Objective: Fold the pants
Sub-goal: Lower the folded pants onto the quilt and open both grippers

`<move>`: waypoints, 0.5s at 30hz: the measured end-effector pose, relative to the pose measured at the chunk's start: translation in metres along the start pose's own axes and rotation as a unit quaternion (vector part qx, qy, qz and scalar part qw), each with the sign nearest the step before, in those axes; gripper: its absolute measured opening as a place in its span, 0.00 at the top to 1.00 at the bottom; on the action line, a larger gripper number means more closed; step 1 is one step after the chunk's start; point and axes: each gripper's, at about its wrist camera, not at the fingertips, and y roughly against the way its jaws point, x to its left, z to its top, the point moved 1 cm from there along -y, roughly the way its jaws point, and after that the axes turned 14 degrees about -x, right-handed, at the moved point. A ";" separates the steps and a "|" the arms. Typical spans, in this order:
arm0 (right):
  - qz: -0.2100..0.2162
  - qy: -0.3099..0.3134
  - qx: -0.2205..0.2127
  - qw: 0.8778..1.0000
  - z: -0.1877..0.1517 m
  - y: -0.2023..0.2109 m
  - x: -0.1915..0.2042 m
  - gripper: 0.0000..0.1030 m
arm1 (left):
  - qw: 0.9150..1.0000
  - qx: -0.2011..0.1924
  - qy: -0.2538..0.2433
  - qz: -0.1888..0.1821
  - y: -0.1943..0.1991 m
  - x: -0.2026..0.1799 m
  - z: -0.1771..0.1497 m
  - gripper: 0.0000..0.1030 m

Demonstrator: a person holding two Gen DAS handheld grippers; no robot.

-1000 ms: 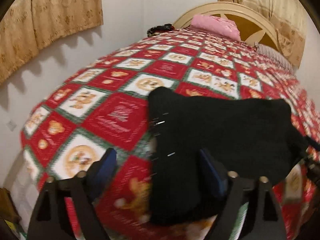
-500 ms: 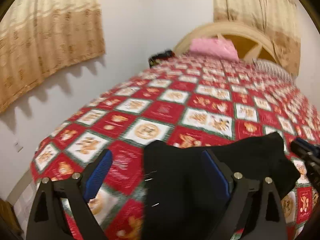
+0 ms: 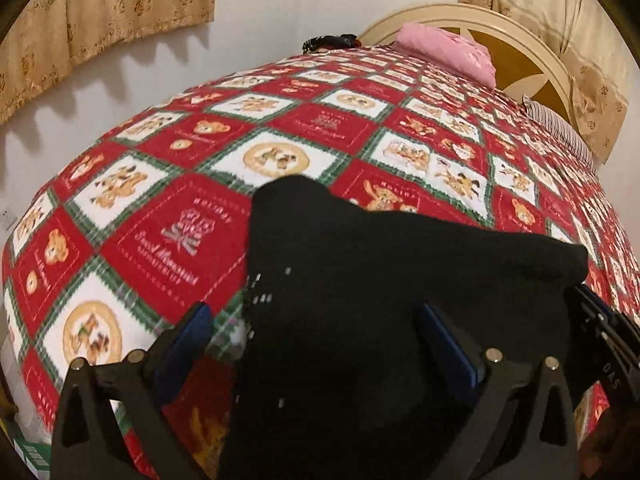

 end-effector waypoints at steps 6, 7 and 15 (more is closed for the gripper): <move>0.032 -0.086 -0.042 0.995 -0.005 0.072 0.003 0.35 | 0.997 -0.028 -0.051 0.041 0.044 0.002 -0.011 0.00; 0.031 -0.082 -0.049 0.995 -0.007 0.083 0.008 0.35 | 0.996 -0.033 -0.059 0.050 0.049 0.003 -0.012 0.00; 0.003 -0.116 -0.056 0.992 -0.040 0.144 0.022 0.35 | 0.991 -0.094 -0.079 0.047 0.112 0.001 -0.023 0.00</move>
